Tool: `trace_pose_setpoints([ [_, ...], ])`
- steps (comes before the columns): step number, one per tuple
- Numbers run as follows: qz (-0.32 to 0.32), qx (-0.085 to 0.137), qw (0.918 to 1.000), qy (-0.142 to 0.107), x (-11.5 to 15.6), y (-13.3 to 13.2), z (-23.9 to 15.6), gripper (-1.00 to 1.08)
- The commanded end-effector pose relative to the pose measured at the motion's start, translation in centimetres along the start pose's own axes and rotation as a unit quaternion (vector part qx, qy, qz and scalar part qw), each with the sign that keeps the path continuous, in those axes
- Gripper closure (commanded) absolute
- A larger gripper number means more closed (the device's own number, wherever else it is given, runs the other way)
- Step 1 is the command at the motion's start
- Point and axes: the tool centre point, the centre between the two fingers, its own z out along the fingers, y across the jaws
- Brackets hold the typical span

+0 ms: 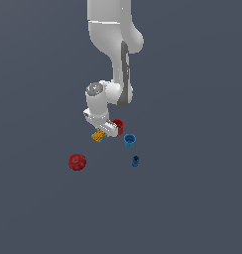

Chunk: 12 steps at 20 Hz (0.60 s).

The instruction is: Pick up a designated object from a clutter of objects.

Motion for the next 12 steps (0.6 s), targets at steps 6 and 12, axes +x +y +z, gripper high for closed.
trace_pose_setpoints([
  [6, 0.0, 0.001, 1.0, 0.0, 0.0, 0.3, -2.1, 1.08],
  [12, 0.0, 0.001, 1.0, 0.0, 0.0, 0.9, -5.3, 1.08],
])
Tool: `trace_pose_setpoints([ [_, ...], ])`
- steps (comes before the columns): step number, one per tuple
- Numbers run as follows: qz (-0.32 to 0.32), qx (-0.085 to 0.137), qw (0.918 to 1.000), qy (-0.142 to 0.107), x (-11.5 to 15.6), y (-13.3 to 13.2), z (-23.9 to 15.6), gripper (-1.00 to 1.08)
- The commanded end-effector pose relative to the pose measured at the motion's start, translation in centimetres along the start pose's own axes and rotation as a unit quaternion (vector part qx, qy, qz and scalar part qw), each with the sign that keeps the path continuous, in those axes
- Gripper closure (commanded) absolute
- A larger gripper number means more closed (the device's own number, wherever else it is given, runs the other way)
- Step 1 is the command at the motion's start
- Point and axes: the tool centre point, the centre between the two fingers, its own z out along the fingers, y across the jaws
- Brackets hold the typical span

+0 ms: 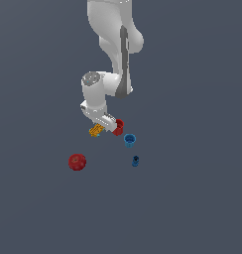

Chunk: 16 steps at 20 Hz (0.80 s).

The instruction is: Pick up a designated object from a clutter of objects.

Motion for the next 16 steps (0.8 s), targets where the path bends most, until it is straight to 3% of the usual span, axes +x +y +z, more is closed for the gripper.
trace_pose_setpoints([
  [1, 0.0, 0.0, 1.0, 0.0, 0.0, 0.3, -1.6, 1.08],
  [16, 0.001, -0.002, 1.0, 0.001, 0.2, 2.5, -13.8, 1.08],
])
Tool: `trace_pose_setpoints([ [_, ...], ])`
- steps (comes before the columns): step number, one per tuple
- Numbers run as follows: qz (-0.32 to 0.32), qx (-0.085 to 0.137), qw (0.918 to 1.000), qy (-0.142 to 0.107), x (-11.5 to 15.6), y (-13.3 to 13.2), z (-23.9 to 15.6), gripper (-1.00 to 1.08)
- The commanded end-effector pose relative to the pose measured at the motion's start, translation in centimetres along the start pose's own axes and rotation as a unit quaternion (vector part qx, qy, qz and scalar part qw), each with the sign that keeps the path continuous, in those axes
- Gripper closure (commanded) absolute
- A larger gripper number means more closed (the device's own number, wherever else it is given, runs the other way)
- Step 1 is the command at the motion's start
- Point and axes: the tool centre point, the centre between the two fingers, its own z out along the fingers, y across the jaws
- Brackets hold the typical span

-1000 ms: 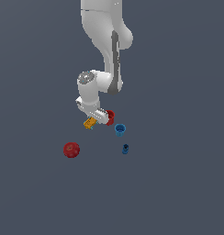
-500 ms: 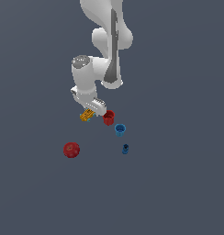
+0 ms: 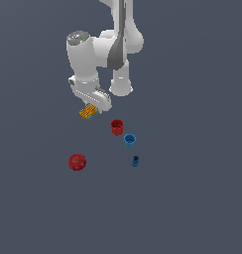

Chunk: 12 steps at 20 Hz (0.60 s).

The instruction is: Pick up a designated object from a clutter of objects.

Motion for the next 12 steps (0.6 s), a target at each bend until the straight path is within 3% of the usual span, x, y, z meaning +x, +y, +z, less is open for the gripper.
trace_pose_setpoints([
  [1, 0.0, -0.001, 1.0, 0.0, 0.0, 0.4, -2.1, 1.08],
  [12, -0.001, 0.0, 1.0, 0.0, 0.3, 1.8, -11.0, 1.08],
])
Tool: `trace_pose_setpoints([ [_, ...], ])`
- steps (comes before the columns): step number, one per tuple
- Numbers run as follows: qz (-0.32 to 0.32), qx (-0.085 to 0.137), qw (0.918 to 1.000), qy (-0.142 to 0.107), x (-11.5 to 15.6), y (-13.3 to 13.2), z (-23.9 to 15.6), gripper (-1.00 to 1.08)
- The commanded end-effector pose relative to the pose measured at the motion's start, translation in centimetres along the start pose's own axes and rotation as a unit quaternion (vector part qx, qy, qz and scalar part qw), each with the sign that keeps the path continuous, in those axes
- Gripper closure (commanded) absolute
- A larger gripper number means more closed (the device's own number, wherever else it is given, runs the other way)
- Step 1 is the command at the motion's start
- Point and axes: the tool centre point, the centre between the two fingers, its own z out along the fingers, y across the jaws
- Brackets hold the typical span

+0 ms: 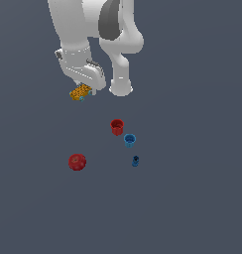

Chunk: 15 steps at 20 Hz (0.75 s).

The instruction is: Pick up a designated object from a clutter of objects.

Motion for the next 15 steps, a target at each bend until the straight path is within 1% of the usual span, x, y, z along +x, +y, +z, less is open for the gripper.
trace_pose_setpoints([
  [1, 0.0, 0.0, 1.0, 0.0, 0.1, 0.3, -1.8, 1.08],
  [8, -0.001, 0.001, 1.0, -0.001, 0.3, 0.8, -5.3, 1.08],
  [15, -0.001, 0.001, 1.0, -0.001, 0.5, 0.9, -6.4, 1.08],
])
